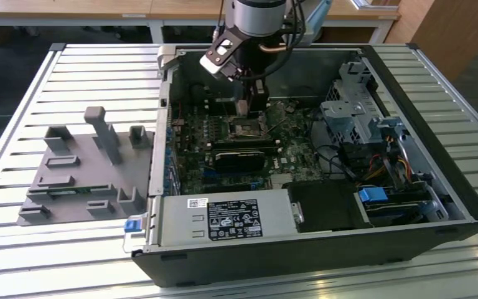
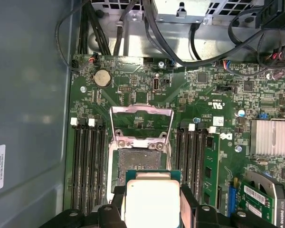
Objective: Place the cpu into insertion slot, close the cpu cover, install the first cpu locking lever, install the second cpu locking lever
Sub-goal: 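Place the cpu into insertion slot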
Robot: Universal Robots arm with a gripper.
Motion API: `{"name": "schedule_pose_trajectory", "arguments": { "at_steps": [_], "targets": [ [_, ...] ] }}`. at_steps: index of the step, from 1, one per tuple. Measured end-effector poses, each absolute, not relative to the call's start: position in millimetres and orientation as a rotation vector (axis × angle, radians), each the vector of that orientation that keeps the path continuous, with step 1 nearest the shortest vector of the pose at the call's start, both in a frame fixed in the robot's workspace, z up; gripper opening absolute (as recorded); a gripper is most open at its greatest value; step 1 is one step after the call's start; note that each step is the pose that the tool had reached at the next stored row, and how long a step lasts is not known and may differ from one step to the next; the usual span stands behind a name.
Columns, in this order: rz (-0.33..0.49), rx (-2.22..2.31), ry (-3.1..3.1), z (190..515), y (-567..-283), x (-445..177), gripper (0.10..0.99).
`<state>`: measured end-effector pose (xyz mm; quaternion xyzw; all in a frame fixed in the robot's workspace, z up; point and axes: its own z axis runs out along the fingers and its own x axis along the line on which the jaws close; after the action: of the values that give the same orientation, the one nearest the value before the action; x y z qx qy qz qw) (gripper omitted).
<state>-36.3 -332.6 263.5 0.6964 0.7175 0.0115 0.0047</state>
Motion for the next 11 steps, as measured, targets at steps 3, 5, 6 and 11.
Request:
{"name": "schedule_pose_trajectory", "arguments": {
  "at_steps": [3,5,6,11],
  "targets": [
    [0.036,2.182,2.247,258.9,-331.6,-36.3,0.537],
    [0.036,2.182,2.247,255.3,-330.4,-36.3,0.537],
    [0.036,2.182,2.247,253.3,-329.8,-36.3,0.537],
    [0.036,2.182,2.247,247.9,-329.1,-36.3,0.537]
  ]
}}
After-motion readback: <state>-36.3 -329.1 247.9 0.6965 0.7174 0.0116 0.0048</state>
